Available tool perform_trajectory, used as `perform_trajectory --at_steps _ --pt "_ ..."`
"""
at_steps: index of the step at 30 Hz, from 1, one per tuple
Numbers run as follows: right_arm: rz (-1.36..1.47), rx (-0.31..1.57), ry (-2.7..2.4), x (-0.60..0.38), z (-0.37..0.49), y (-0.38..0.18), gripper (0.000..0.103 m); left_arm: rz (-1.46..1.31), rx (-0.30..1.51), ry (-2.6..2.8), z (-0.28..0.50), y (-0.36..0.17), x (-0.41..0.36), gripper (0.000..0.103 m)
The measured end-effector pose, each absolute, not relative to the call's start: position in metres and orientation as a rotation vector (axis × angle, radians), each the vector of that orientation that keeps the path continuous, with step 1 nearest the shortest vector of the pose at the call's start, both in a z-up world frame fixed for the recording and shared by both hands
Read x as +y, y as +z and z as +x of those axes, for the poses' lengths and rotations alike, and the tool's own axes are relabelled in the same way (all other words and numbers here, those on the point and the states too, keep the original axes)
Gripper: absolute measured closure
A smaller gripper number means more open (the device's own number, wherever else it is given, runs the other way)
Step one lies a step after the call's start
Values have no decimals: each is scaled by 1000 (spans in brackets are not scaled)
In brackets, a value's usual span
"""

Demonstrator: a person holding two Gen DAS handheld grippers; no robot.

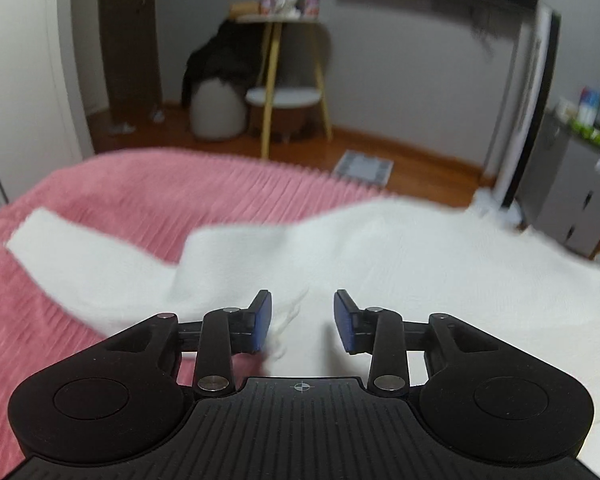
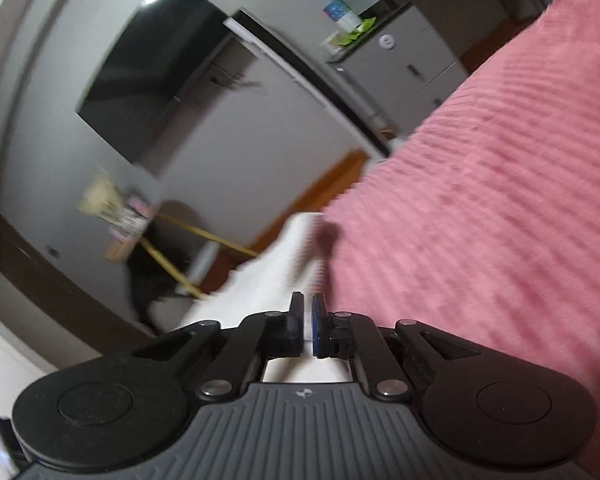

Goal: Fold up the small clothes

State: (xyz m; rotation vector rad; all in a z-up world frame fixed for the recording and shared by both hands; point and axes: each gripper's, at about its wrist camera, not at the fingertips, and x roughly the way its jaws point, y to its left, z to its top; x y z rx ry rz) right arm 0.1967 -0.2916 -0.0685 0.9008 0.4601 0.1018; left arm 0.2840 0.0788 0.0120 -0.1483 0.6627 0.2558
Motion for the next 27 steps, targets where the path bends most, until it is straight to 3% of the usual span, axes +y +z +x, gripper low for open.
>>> perform_trajectory --at_steps 1,3,10,15,19,20,21,22,24,27 --pt "927 476 121 -292 198 -72 84 -164 646 212 285 18 73 54" --pt "957 529 131 -292 203 -82 77 -191 637 93 293 28 51 45" --pt "891 588 84 -288 204 -89 85 -2 709 -302 344 7 -72 32" --pt "893 591 97 -291 203 -93 85 18 800 -442 380 -16 -112 30" --pt "886 591 106 -291 201 -93 85 72 819 -566 390 -23 -137 23" --pt "887 590 108 -291 201 -93 85 79 829 -565 392 -26 -141 24" --pt "888 590 110 -291 203 -93 85 79 846 -567 397 -29 -143 35" --pt "888 590 112 -291 203 -94 85 72 857 -572 399 -31 -143 64" --pt "882 589 114 -290 204 -94 85 55 874 -577 400 -30 -143 93" --pt "872 587 112 -289 205 -94 85 77 821 -570 391 -23 -150 97"
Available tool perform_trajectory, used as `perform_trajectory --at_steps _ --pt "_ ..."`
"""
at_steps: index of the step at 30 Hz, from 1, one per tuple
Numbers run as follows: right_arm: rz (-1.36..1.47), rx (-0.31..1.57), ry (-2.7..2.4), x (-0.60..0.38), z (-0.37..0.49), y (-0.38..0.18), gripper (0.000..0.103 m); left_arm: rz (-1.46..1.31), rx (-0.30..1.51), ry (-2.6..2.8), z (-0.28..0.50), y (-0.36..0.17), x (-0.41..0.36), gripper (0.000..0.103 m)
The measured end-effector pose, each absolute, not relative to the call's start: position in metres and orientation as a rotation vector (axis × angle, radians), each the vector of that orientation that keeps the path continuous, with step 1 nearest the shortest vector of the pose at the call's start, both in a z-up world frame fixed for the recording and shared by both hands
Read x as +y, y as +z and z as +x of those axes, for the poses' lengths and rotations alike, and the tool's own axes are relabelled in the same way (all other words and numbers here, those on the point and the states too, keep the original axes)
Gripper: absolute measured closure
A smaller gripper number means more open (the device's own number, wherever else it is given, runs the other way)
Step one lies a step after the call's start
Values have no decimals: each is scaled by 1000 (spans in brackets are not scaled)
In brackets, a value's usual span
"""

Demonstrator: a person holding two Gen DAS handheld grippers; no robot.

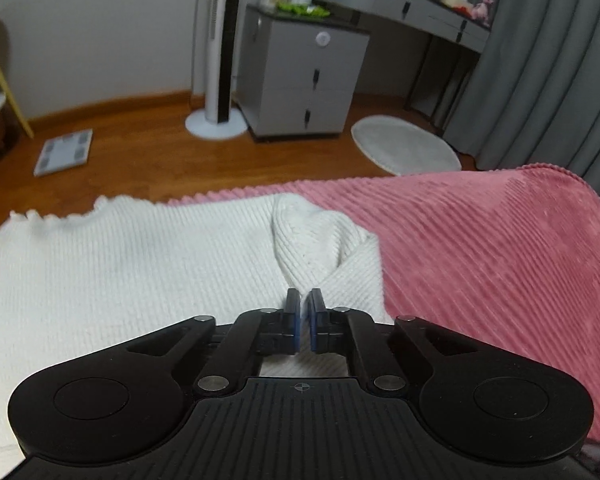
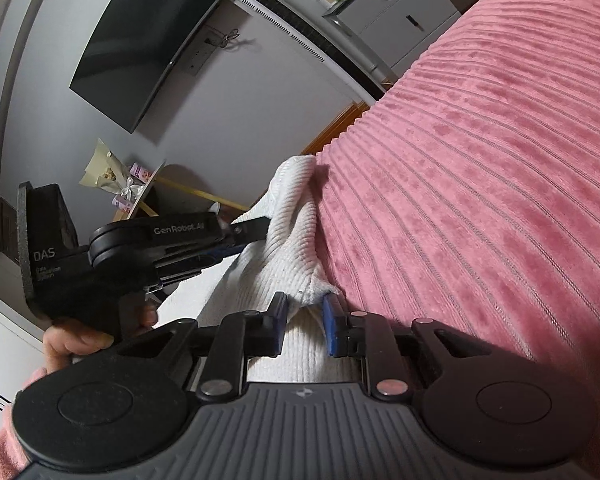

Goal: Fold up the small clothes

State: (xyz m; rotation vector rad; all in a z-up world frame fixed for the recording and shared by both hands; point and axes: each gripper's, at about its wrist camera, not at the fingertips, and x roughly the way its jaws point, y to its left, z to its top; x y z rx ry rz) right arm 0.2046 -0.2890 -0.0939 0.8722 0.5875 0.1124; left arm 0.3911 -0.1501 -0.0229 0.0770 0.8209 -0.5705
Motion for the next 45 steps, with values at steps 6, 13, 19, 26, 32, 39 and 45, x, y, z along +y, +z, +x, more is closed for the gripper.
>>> perform_trajectory --at_steps 6,13,19,26,32,39,45 --pt "859 590 106 -287 205 -92 87 58 703 -415 389 -8 -130 98" --pt "874 593 94 -289 205 -92 88 -6 770 -261 401 -16 -110 99" --pt "903 594 102 -294 206 -94 87 83 756 -444 398 -12 -155 39" --pt "898 590 101 -294 205 -95 88 118 859 -387 417 -35 -170 96" --pt "840 585 87 -287 205 -90 90 148 802 -376 405 -34 -175 97" --pt "852 572 86 -288 204 -91 91 122 812 -386 407 -29 -168 97" --pt "850 559 86 -289 205 -93 92 146 815 -385 407 -32 -171 97"
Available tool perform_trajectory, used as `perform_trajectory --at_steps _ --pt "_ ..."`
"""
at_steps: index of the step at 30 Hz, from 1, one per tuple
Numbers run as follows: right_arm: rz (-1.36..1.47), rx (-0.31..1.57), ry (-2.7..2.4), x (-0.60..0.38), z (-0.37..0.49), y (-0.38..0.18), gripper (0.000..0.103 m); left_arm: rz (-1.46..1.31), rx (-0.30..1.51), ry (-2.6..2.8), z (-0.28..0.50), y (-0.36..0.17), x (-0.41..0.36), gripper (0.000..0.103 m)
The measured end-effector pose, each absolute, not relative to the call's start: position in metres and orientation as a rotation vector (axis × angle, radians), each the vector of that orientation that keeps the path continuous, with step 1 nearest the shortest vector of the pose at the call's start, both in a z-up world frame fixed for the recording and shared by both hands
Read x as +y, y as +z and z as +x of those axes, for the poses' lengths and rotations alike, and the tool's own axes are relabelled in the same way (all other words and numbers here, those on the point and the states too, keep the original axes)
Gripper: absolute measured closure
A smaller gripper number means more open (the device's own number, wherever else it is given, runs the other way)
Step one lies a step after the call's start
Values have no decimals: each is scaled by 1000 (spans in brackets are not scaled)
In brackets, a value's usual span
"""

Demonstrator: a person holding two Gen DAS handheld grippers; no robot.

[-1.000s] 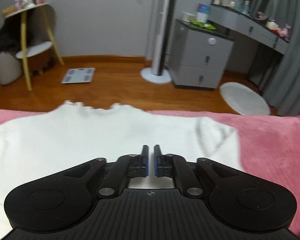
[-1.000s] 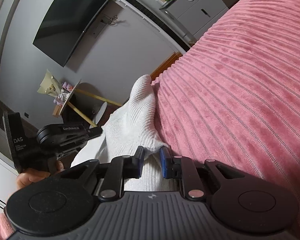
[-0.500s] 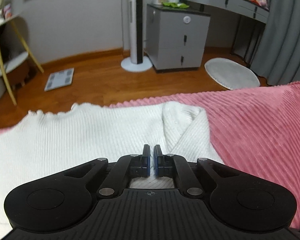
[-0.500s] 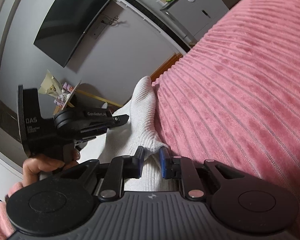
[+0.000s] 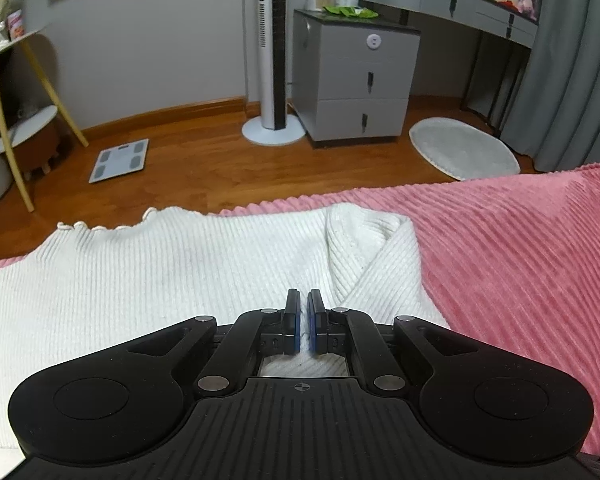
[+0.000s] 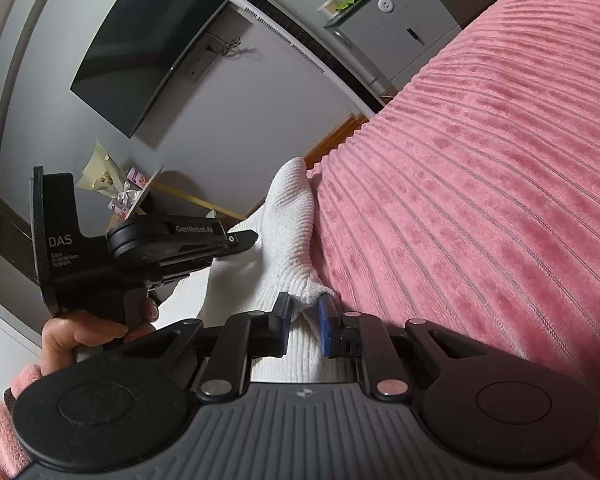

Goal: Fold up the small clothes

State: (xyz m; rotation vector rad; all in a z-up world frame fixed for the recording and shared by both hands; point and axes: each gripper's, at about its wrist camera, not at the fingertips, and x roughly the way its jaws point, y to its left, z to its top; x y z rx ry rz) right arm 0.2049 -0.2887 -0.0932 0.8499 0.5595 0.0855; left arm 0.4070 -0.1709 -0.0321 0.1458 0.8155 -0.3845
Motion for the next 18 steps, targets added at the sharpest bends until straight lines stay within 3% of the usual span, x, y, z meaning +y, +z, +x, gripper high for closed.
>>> perform_trajectory --at_steps 12,17,18 --pt "752 547 5 -285 203 -88 97 182 804 -359 404 -32 -177 95" --pt "680 551 -45 -283 202 -84 97 91 793 -323 384 -15 -143 65" --pt "650 557 -97 -283 202 -82 102 72 782 -309 375 -11 -132 53"
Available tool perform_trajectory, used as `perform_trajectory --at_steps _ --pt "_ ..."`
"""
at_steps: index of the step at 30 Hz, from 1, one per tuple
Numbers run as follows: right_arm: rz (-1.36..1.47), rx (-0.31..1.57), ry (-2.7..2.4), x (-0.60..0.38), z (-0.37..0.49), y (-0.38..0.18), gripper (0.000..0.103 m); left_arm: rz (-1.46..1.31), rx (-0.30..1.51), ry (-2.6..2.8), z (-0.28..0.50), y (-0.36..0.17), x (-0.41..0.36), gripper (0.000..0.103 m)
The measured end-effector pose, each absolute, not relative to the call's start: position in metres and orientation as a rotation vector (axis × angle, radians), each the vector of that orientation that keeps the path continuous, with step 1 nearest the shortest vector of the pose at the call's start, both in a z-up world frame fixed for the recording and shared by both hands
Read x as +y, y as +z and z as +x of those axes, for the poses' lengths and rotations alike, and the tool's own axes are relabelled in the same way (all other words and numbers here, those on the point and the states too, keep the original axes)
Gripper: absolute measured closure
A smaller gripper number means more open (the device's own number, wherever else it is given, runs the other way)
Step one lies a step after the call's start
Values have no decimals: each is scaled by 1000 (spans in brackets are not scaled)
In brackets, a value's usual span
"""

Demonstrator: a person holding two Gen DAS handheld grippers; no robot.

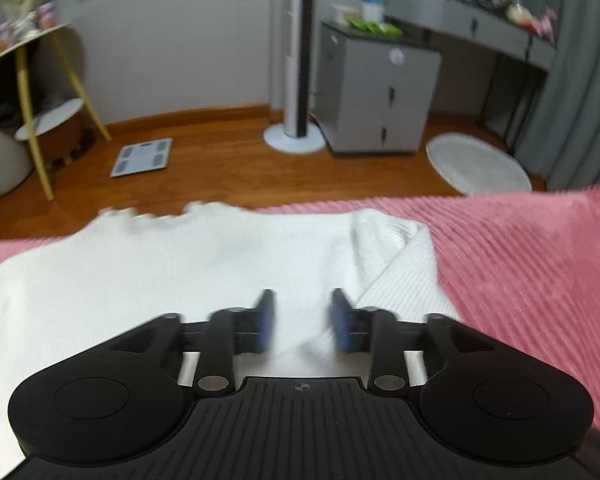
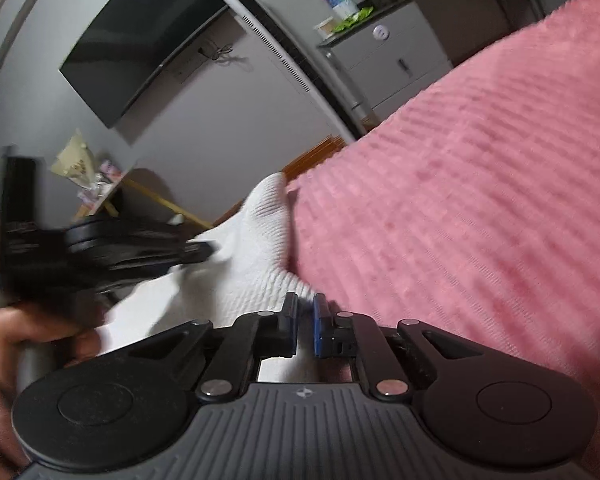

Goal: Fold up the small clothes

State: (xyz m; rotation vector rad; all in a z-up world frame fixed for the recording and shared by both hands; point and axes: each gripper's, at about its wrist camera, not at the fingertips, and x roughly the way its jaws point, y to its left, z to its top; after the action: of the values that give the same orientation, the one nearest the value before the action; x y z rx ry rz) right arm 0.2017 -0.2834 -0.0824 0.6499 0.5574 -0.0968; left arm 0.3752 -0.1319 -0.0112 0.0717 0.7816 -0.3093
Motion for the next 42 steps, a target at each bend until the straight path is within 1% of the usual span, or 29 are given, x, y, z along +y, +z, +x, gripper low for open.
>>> perform_trajectory --at_steps 1,3,4,5,7,11,14,18,20,21,22,23,24,25,27,32,34,36,37,39,40,41,42 --pt "629 571 -144 -286 202 -83 103 45 770 -291 364 -7 -117 41" --pt "686 570 -149 -296 201 -85 103 -13 759 -223 339 -2 -82 33" --pt "706 562 -139 -298 199 -83 99 -39 752 -184 325 0 -61 32" --pt "703 544 -119 -296 197 -80 99 -64 750 -140 312 2 -40 31" --pt "678 508 -58 -289 194 -74 99 -121 752 -25 287 2 4 29" --pt "614 492 6 -274 192 -66 99 -206 794 135 252 -8 75 29" --pt "614 502 10 -273 192 -65 99 -260 807 172 242 -15 99 30" --pt "600 466 21 -265 186 -54 98 -356 776 117 241 -20 104 32" --pt "619 452 55 -263 184 -52 93 -375 764 102 249 -24 101 33" --pt "636 460 78 -262 187 -53 86 -375 764 107 252 -28 96 36" --pt "654 472 97 -261 189 -55 81 -372 773 124 256 -31 94 41" --pt "671 488 113 -261 191 -59 76 -367 782 137 258 -32 93 43" --pt "682 509 121 -261 193 -63 76 -356 788 150 261 -34 92 48" --pt "689 530 117 -261 195 -66 76 -333 794 169 262 -34 90 53" --pt "697 559 117 -261 199 -73 76 -277 802 193 268 -33 85 58" --pt "601 567 100 -247 198 -72 81 -230 812 217 274 -34 77 65" --pt "556 565 86 -242 197 -71 88 -219 810 224 278 -34 75 73" --pt "536 566 77 -241 195 -70 89 -219 806 242 279 -34 76 76" --pt "535 566 74 -242 195 -70 91 -228 800 245 278 -33 79 76" --pt "517 568 67 -241 194 -68 92 -256 784 265 274 -32 89 76" --pt "507 567 65 -241 194 -68 92 -269 772 275 272 -30 94 69" --pt "496 567 63 -239 193 -67 92 -279 762 285 268 -29 101 59" --pt "486 567 62 -238 193 -67 92 -288 755 294 264 -28 107 40"
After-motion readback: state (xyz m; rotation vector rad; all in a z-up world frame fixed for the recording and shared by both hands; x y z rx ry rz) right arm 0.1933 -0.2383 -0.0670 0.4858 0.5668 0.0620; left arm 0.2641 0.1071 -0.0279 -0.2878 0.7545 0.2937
